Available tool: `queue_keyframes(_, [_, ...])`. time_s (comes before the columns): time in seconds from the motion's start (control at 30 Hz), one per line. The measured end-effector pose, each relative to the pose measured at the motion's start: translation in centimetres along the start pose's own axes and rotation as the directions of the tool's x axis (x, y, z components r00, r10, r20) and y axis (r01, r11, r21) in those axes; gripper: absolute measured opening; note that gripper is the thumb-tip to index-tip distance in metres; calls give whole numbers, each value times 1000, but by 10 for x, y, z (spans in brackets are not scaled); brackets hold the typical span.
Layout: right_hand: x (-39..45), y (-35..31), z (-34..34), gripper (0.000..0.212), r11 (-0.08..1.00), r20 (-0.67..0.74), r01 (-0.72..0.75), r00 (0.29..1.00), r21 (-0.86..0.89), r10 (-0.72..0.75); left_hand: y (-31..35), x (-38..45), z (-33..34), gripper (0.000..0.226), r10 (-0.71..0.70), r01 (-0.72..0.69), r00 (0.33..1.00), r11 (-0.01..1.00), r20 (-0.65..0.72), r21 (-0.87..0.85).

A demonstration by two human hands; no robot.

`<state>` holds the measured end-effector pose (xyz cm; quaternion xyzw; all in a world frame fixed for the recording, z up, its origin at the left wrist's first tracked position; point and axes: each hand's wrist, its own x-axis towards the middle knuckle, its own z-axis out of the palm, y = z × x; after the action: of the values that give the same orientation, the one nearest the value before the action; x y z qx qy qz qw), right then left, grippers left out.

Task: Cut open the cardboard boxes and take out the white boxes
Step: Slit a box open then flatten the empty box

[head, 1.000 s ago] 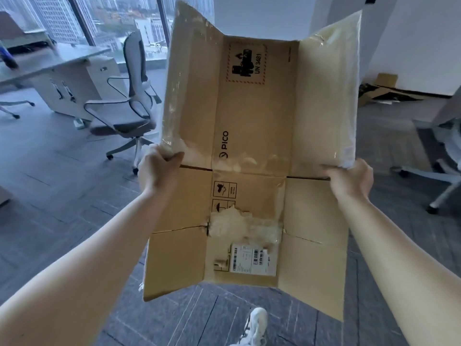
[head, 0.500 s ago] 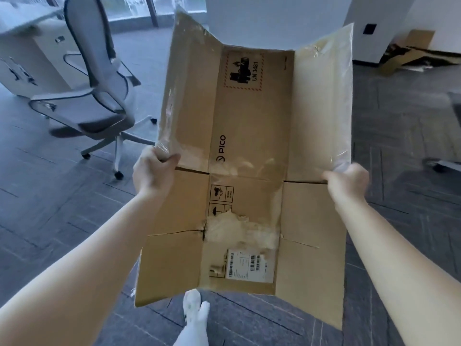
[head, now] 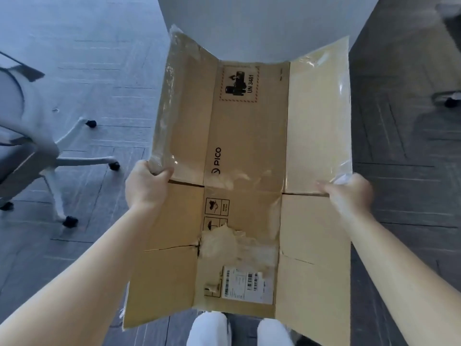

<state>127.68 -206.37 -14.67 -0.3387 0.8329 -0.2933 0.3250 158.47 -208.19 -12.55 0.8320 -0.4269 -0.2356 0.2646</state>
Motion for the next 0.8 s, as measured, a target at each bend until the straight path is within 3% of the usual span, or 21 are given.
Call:
queue_keyframes(0.27, [90,98,146,31,993,30,-96,995,-76,98,-118,85,158,31,-100,96,991,994,91,47])
queue_keyframes(0.57, [210,254,312,33,982,63,-112,990,-150,123,-267,162,361,24,-139,127,984,987,116,98])
queue_keyframes(0.8, [248,310,373,33,973,66,-147,985,-178,161,-316,197,429,26,-160,138,977,978,140,155])
